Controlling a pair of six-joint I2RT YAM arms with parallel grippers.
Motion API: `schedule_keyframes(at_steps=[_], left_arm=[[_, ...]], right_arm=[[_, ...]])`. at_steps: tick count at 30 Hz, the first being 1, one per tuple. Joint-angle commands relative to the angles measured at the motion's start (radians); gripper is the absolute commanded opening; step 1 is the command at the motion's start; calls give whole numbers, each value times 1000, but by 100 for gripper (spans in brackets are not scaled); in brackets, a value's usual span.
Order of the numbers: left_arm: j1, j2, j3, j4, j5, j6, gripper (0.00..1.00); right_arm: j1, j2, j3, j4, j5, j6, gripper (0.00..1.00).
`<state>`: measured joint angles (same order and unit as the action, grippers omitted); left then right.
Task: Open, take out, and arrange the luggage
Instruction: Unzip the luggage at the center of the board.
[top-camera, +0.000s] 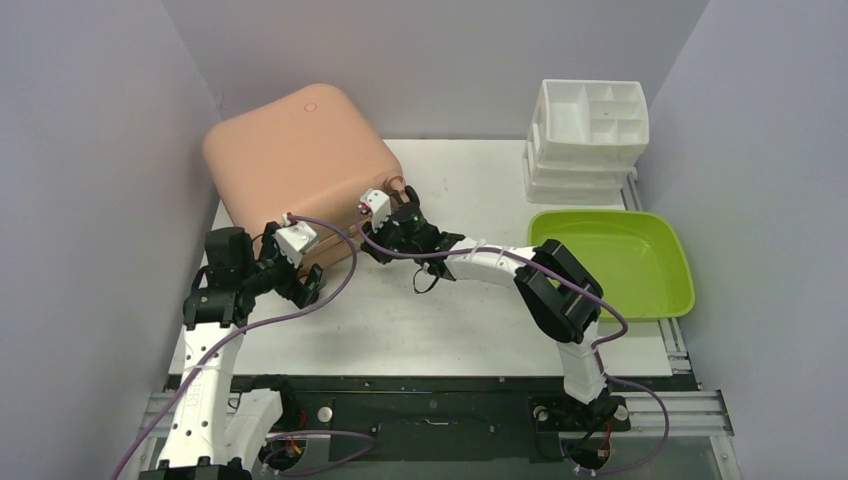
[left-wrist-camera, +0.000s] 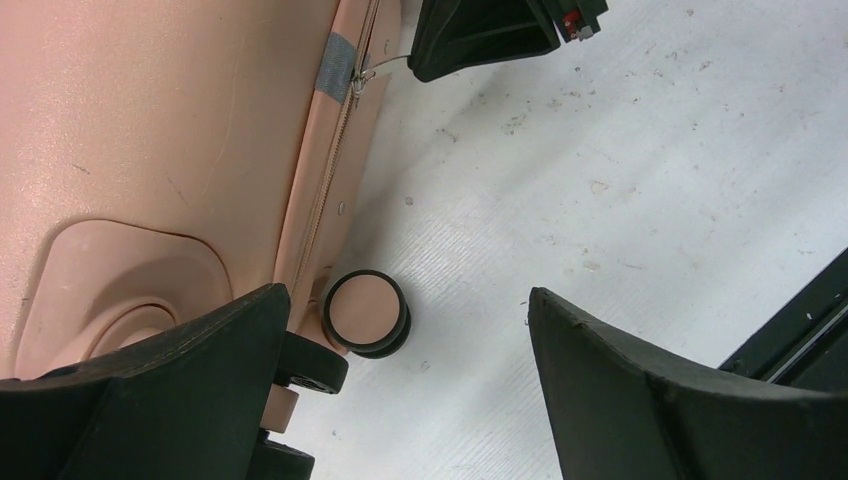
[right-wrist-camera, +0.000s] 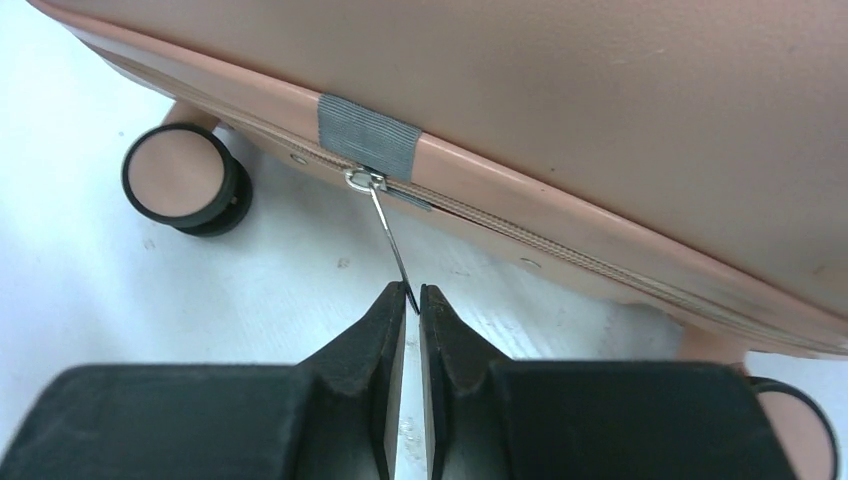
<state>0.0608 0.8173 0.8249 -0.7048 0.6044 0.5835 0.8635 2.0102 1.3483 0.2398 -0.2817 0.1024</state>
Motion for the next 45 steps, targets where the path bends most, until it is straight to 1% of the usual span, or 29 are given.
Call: schedule_keyframes(at_steps=[1,4,9,13,16,18,20,24,28,30,31,32,33,34,35,36,37,38,40,41,43,45], left_arm=[[8,-5,-3,17,22,4,87],[9,-2,-4,14,22,9,87],[8,15,-5,14,16,5,87],[7,23,-31,16,-9,14,86],[5,23,-54,26,-52,14,86],[5,25,-69,36,-84,14,86],[5,24,-87,55,-121,9,86],[6,26,-128,112,-207,-2,84],[5,25,-158,141,-261,-4,84],[6,19,-162,143,-263,-4,84],[7,17,-162,142,-254,-4,84],[7,11,-161,139,-246,-4,84],[7,9,-157,135,-221,-4,84],[7,7,-155,127,-206,-4,85],[8,8,-150,124,-176,-5,85],[8,11,-146,116,-161,-5,85],[8,14,-142,112,-133,-4,85],[8,21,-134,105,-122,-4,85],[7,33,-122,90,-91,0,85],[7,37,-118,86,-75,1,85],[7,44,-107,74,-54,4,85],[7,45,-101,69,-35,2,85]], right_arm=[[-26,-18,-4,79,-84,-120,6],[-30,15,26,75,-83,-113,0],[-32,34,78,19,36,-103,0],[-24,2,48,1,172,-103,0],[-21,-34,22,3,262,-69,0],[-19,-50,20,-30,359,-64,0],[-23,-63,12,-41,406,-60,0],[-40,-89,-7,-52,473,-44,0],[-55,-100,-22,-46,502,-36,0],[-65,-97,-28,-38,457,-34,0],[-69,-98,-35,-4,349,-35,0],[-76,-97,-49,15,275,-48,0],[-75,-99,-55,32,159,-64,0],[-70,-100,-69,43,107,-87,0],[-68,-99,-75,66,-4,-106,7],[-62,-97,-81,71,-42,-128,11],[-60,-91,-80,79,-85,-133,18],[-56,-85,-71,82,-108,-136,21],[-51,-64,-39,78,-149,-141,30],[-48,-46,-25,60,-169,-150,37],[-34,-17,24,24,-186,-166,42],[-29,14,67,10,-200,-156,44]])
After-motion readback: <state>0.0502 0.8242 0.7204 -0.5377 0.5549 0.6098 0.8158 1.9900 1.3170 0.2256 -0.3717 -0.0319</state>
